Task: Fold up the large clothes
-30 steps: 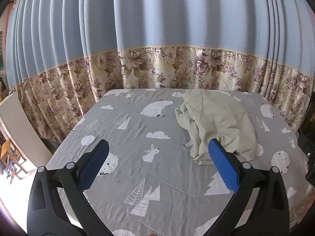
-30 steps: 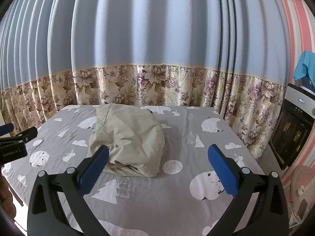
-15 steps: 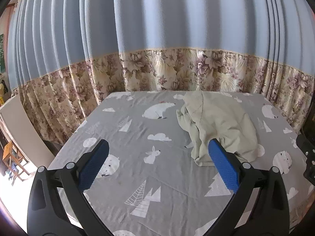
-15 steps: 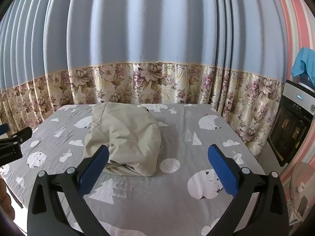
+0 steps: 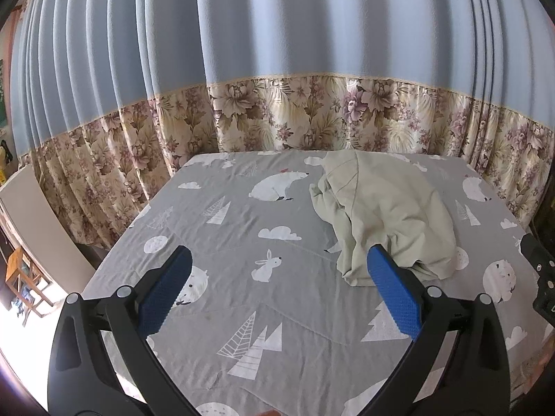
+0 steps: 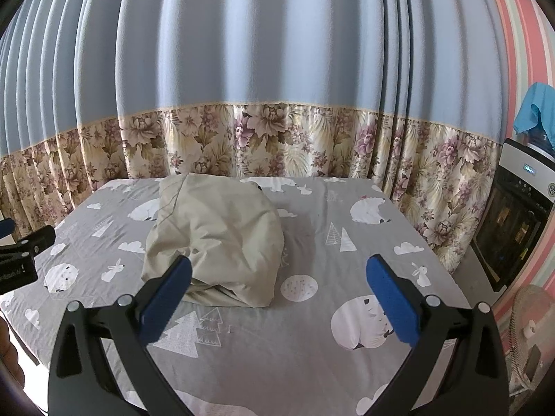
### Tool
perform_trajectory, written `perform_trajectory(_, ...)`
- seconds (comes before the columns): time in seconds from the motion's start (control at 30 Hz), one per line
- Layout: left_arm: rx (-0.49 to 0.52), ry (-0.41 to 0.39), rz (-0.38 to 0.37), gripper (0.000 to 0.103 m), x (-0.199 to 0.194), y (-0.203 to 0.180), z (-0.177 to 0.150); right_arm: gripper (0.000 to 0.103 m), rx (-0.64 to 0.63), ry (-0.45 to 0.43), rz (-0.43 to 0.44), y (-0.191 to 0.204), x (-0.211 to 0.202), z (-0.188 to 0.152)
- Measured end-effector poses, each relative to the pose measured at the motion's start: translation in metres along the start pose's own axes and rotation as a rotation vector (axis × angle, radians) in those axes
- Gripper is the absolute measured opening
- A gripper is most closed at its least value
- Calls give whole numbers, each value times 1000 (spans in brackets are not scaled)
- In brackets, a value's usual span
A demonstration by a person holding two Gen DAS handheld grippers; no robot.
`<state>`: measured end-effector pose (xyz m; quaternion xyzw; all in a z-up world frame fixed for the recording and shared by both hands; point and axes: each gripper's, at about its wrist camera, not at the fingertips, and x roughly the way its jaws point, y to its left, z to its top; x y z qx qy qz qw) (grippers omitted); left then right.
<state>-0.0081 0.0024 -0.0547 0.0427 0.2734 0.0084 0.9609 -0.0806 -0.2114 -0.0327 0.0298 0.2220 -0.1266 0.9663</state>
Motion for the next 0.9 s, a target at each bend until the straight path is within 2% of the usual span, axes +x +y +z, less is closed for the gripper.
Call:
perform_trajectory(0.4,26,0,-3,100,3,-1,-5,101,2,16,-6,-4,11,-7)
perform_trajectory(0.9,5,35,-8,100,6,9,-3,101,-6,23,-3,-6,15,-5)
